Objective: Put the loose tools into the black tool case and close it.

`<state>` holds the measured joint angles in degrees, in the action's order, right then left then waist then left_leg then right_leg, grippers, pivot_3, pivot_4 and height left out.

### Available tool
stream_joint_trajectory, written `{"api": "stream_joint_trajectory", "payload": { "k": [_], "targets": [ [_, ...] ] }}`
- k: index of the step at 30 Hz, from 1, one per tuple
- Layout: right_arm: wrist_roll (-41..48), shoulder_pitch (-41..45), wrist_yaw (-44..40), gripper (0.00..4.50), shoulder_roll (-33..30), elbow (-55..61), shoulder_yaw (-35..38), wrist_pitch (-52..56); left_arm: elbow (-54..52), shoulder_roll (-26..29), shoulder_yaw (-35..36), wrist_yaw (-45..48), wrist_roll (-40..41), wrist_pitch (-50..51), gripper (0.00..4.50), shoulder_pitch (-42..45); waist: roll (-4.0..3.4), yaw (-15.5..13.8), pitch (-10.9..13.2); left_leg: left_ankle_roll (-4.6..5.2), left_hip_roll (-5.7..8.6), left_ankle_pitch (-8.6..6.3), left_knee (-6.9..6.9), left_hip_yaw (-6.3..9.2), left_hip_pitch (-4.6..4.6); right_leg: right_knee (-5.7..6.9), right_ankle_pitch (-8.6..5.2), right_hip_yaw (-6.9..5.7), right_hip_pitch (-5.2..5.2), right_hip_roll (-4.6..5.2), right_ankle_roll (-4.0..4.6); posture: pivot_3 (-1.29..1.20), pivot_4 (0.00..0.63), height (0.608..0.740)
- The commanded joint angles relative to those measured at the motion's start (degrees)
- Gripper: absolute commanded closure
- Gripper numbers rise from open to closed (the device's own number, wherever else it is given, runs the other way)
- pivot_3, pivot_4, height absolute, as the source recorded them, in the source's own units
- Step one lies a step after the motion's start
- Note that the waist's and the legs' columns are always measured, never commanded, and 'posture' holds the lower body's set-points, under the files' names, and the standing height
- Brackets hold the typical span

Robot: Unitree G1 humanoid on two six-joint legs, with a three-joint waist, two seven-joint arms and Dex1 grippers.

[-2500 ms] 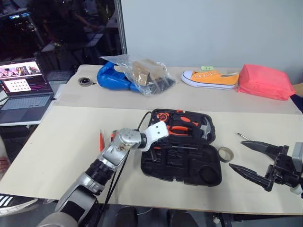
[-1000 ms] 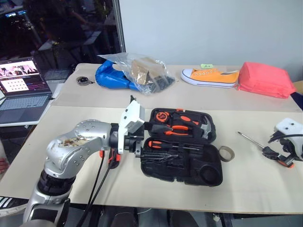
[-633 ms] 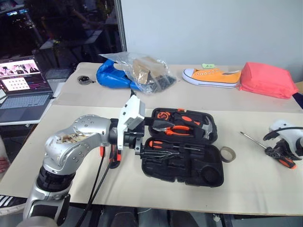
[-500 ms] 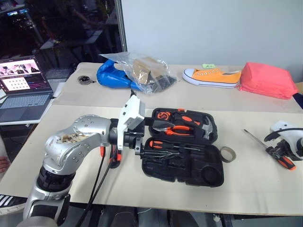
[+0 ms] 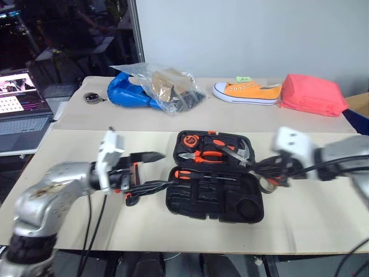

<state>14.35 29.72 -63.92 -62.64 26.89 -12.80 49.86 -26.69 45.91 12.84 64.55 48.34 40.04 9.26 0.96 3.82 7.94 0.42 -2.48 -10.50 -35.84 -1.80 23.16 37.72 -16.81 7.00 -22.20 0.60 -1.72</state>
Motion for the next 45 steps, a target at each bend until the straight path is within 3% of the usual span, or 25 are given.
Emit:
{"api": "stream_joint_trajectory", "payload": {
  "k": [1,9,24,33,35,39,42,45],
  "targets": [
    [-8.05,6.88,-2.6,4.04,0.9,-3.5,-9.6,-5.48,-3.16,3.83,5.2,4.47,3.23,-0.44,0.0,-4.61,-0.04,-0.43,0.01,0.0,-0.02,0.0,0.01,-0.14,0.02,-0.09,-0.01,-0.01,-0.02,0.08,-0.01,0.0,0.15,0.74],
    [-13.35,9.01,-6.08,4.04,3.28,-4.95,-18.23,-7.82,-4.59,5.83,9.42,6.46,1.99,-3.75,0.0,-11.84,-0.03,-1.4,0.01,-0.04,-0.08,-0.45,0.09,-0.25,0.31,-0.12,-0.1,-0.14,-0.27,0.12,0.48,0.0,0.15,0.74],
    [-14.24,7.56,-7.85,4.04,4.26,-2.65,-18.71,-4.14,-4.37,5.22,7.48,4.38,1.36,-5.54,0.0,-11.54,-0.01,-1.39,0.02,-0.09,-0.15,-0.58,-0.05,-0.24,0.09,0.1,-0.24,-0.2,-0.12,0.02,0.6,0.0,0.15,0.74],
    [-16.53,7.5,-6.93,4.04,6.41,-7.3,-20.53,-3.88,-4.7,5.09,6.23,3.5,1.21,-6.55,0.0,-11.42,0.03,-1.12,0.02,-0.09,-0.23,-0.58,-0.04,-0.23,0.01,0.18,-0.26,-0.2,-0.1,-0.09,0.68,0.0,0.15,0.74],
    [-16.44,7.24,-7.24,3.0,6.44,-7.54,-20.4,-4.14,-4.78,5.12,6.11,3.49,1.14,-6.61,0.0,-11.41,0.04,-1.18,0.02,-0.09,-0.23,-0.58,-0.07,-0.23,-0.05,0.21,-0.26,-0.2,-0.05,-0.08,0.67,0.0,0.15,0.74],
    [-13.55,6.75,-7.75,1.75,6.85,-5.79,-16.76,-3.6,-4.8,5.1,5.81,3.28,1.25,-6.42,0.0,-11.07,0.09,-1.3,0.0,-0.1,-0.23,-0.58,-0.1,-0.26,-0.1,0.2,-0.27,-0.21,-0.01,-0.07,0.67,0.0,0.15,0.74],
    [-8.9,5.42,-9.0,1.59,6.58,-3.06,-10.94,-3.68,-4.65,5.08,5.66,3.35,1.18,-6.46,0.0,-11.05,0.15,-1.2,-0.02,-0.1,-0.27,-0.58,-0.09,-0.26,-0.07,0.21,-0.29,-0.21,-0.05,-0.12,0.69,0.0,0.15,0.74],
    [-0.63,0.26,-7.55,1.59,10.65,-2.21,0.81,-9.31,-4.42,4.91,5.04,3.23,1.0,-6.54,0.0,-10.69,0.16,-1.19,-0.01,-0.07,-0.26,-0.6,-0.01,-0.23,0.01,0.26,-0.35,-0.22,-0.12,-0.16,0.8,0.0,0.15,0.74]
  ]
}}
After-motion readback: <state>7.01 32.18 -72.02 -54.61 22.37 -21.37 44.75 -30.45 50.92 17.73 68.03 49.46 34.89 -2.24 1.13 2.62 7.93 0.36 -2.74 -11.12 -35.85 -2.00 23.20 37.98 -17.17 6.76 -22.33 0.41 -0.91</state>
